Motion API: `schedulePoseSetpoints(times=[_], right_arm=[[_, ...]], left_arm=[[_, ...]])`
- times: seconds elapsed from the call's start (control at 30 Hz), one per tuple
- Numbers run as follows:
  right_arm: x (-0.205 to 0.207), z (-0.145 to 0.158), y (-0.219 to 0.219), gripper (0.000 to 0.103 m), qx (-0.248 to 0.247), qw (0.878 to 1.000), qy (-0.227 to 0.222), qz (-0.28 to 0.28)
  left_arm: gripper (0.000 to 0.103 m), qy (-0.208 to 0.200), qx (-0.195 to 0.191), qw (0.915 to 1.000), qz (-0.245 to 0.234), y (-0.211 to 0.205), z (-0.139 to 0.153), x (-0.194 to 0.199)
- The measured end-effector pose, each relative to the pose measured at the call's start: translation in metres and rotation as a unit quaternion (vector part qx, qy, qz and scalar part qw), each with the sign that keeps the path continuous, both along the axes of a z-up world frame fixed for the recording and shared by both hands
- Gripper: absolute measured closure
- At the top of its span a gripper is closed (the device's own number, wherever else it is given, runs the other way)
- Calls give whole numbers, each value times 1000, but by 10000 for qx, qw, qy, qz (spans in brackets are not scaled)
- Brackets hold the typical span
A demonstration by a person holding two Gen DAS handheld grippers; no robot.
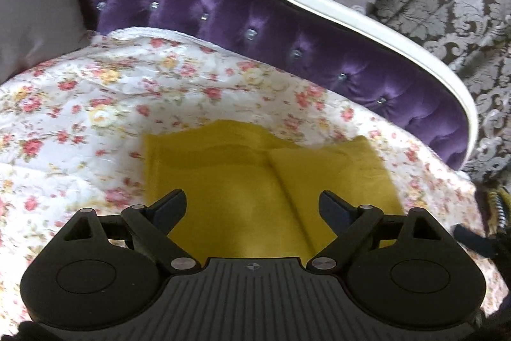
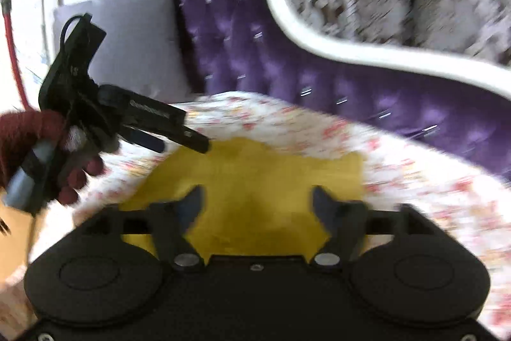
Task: Fold small clothes
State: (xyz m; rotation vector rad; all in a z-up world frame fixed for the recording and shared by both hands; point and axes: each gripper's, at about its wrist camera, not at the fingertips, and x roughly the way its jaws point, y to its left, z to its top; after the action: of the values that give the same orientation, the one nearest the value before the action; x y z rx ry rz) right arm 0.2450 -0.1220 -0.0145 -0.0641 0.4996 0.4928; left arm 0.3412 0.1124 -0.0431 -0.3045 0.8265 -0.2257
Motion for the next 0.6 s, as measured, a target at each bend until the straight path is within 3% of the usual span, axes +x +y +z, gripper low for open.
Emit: schedulePoseSetpoints(times=[0.13, 0.2, 0.33, 0.5, 0.6], right_arm=[[-35, -5, 8, 1, -946, 9902, -857, -569], [-42, -13, 20, 3, -1349, 9850, -1024, -336], [-24, -22, 36, 21, -1493, 9867, -631, 131], [2, -40, 44, 23, -1709, 9838, -428, 317], [9, -49, 43, 31, -1777, 9827, -207, 471]], left_arm=[[12, 101, -138, 9995, -261, -18, -4, -1], [12, 192, -214, 9989, -357, -27, -7, 0], [12, 385, -277, 9975, -524, -38, -16, 4], [11, 656, -361, 9948, -686, -45, -28, 14], [11, 683, -342, 9943, -743, -50, -27, 21]])
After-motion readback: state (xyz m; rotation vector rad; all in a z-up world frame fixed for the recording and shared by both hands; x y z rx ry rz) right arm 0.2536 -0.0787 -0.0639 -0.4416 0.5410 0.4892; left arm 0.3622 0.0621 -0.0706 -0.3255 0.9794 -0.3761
